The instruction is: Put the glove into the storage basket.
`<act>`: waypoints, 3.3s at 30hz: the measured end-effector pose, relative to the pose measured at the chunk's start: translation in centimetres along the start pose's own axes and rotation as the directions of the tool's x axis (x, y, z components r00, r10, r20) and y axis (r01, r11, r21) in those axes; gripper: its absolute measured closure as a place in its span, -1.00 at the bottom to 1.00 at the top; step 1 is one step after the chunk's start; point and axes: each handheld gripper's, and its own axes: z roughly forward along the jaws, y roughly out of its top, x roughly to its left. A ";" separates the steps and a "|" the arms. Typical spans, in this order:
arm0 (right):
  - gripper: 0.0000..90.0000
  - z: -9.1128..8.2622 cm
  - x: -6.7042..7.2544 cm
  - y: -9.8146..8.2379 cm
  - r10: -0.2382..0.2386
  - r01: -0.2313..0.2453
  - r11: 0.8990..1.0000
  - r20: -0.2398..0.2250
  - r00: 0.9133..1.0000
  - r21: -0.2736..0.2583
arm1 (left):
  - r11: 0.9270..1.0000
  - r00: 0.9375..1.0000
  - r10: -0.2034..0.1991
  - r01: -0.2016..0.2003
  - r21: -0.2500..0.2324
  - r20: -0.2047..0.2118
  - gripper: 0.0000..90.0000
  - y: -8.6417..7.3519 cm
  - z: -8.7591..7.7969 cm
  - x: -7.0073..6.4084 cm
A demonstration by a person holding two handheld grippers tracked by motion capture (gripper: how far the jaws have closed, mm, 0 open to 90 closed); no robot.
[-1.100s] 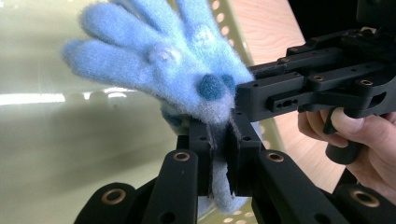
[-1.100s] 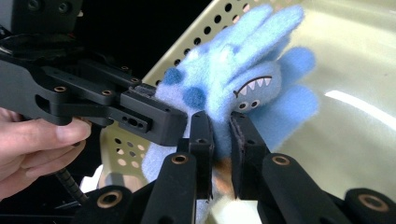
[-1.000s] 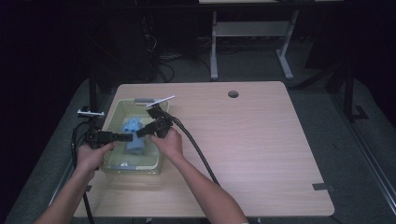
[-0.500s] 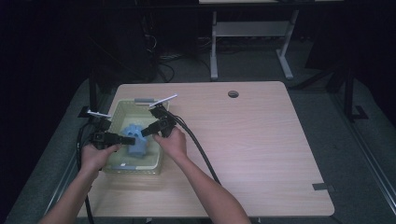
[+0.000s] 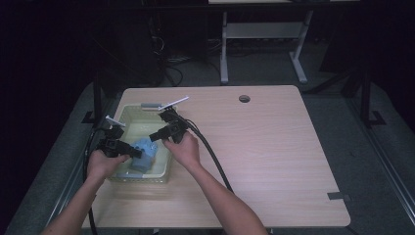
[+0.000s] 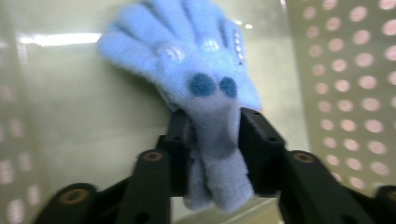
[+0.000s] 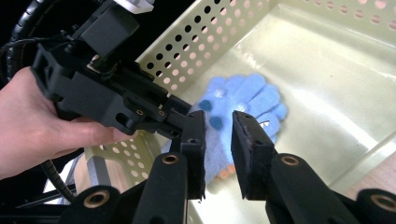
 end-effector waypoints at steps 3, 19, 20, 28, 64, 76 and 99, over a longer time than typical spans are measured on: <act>0.64 -0.4 0.0 -0.1 -0.010 0.010 1.000 0.008 1.000 -0.006 | 1.000 1.000 -0.008 0.008 -0.012 -0.015 0.26 0.1 -0.4 0.2; 0.62 -3.2 -1.0 -1.1 0.012 -0.012 0.999 -0.004 1.000 -0.053 | 0.998 0.995 0.045 -0.041 0.037 -0.092 0.61 1.1 0.7 -1.3; 0.61 -3.4 -1.1 -1.1 0.015 -0.015 0.998 -0.008 1.000 -0.054 | 0.997 0.993 0.055 -0.050 0.059 -0.104 0.61 1.2 1.0 -1.4; 0.54 -4.1 -1.8 -1.6 0.029 -0.030 0.997 -0.012 0.999 -0.066 | 0.998 0.995 0.047 -0.043 0.045 -0.089 0.40 1.6 1.0 -1.7; 0.05 -11.8 -6.5 -4.2 0.105 -0.107 0.982 -0.019 0.994 -0.157 | 0.957 0.978 0.128 -0.078 -0.279 0.167 0.05 2.1 -2.3 -5.5; 0.04 -14.1 -7.6 -4.7 0.110 -0.109 0.982 0.001 0.994 -0.156 | 0.930 0.962 0.141 -0.048 -0.364 0.234 -0.06 2.2 -3.0 -6.6; -0.15 -17.8 -9.8 -6.4 0.154 -0.152 0.967 -0.008 0.988 -0.205 | 0.920 0.938 0.214 -0.100 -0.378 0.273 -0.24 3.1 -1.8 -10.0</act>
